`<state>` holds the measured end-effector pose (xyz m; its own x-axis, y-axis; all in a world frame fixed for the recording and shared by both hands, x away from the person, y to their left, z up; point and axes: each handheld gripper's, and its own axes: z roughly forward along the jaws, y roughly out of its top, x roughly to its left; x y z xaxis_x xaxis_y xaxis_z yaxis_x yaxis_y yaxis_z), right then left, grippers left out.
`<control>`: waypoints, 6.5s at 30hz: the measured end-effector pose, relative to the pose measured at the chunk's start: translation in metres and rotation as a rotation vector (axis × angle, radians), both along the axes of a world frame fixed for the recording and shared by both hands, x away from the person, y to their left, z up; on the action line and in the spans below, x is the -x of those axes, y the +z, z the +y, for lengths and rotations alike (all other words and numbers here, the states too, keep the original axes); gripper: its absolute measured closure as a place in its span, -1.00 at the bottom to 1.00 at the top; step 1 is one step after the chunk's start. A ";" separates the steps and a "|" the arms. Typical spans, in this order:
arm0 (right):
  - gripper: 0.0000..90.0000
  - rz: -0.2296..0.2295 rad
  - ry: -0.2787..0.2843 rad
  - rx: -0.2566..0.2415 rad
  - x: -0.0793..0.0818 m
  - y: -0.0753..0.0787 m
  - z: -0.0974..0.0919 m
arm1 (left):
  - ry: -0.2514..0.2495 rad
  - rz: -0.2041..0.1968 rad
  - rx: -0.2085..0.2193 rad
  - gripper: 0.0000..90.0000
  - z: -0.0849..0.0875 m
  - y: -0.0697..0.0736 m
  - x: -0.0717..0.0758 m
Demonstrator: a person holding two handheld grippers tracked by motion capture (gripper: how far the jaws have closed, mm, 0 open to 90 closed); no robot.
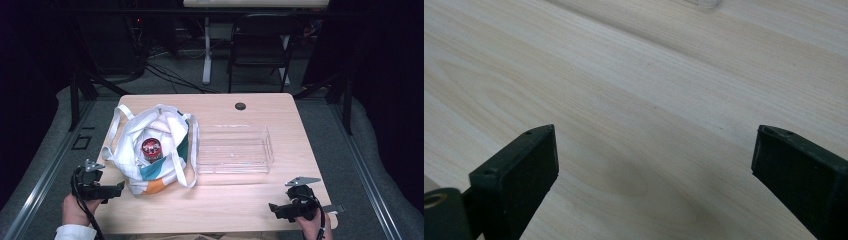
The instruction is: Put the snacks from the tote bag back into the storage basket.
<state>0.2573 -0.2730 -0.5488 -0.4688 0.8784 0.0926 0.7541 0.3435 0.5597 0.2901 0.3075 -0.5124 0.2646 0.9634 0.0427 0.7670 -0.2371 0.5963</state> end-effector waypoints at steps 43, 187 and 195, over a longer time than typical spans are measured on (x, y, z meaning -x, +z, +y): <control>-0.88 0.016 0.043 0.063 -0.008 -0.004 0.016 | 0.011 -0.047 0.026 -0.99 -0.011 0.040 -0.008; -0.86 0.013 0.093 0.065 -0.008 -0.004 0.024 | -0.171 0.161 -0.057 -0.43 -0.098 0.029 -0.137; -0.86 0.011 0.086 0.066 -0.009 -0.004 0.024 | -0.179 0.144 -0.043 -0.43 -0.094 0.041 -0.134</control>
<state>0.2662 -0.2494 -0.5528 -0.5417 0.8395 0.0416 0.7265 0.4428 0.5256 0.4245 0.2135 -0.4718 0.4370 0.8989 0.0323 0.7871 -0.3996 0.4699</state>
